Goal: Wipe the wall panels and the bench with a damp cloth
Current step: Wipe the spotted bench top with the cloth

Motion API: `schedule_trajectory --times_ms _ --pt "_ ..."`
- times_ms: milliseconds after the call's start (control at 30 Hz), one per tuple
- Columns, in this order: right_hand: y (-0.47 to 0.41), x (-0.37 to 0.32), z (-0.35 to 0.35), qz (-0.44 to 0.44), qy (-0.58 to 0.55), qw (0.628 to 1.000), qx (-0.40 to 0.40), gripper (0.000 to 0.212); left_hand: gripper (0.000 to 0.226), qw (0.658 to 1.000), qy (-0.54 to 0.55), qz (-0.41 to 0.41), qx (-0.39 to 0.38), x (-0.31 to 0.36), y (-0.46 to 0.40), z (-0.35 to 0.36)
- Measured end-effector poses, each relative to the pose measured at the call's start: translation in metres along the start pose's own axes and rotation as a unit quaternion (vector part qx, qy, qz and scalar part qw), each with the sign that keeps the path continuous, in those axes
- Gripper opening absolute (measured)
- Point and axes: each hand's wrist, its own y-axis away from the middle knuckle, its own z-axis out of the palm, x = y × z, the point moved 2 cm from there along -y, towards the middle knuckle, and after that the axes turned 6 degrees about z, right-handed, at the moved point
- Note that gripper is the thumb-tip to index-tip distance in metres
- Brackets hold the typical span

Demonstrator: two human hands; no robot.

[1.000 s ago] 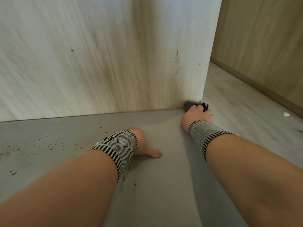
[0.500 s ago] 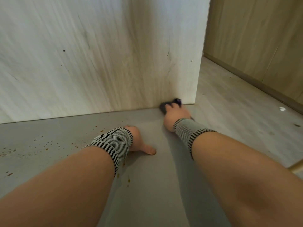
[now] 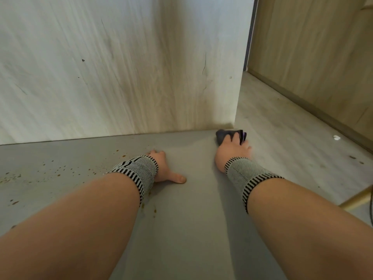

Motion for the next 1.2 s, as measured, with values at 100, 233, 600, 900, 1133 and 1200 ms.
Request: schedule_trajectory --times_ms 100,233,600,900,1133,1200 --pt "0.028 0.013 0.002 0.015 0.011 1.0 -0.003 0.062 0.126 1.0 0.01 -0.011 0.02 0.001 0.009 0.002" --pt "0.057 0.027 -0.001 0.002 0.038 0.999 -0.025 0.063 0.1 0.999 -0.012 -0.022 0.039 0.011 0.038 0.003" --pt "0.138 0.001 -0.002 -0.071 0.062 0.994 -0.054 0.07 0.064 1.0 -0.019 0.007 0.004 -0.05 0.13 0.038" --pt "0.193 -0.017 -0.004 -0.345 0.045 0.937 -0.022 0.055 0.072 0.999 -0.015 -0.052 -0.008 -0.083 0.168 0.064" --pt "0.209 -0.032 -0.033 -0.271 -0.294 0.915 -0.059 0.046 0.072 0.999 -0.007 -0.035 0.013 -0.079 0.18 0.069" --pt "0.209 -0.039 -0.04 -0.197 -0.469 0.851 -0.129 0.03 0.073 0.999 0.001 -0.033 0.019 -0.081 0.177 0.07"
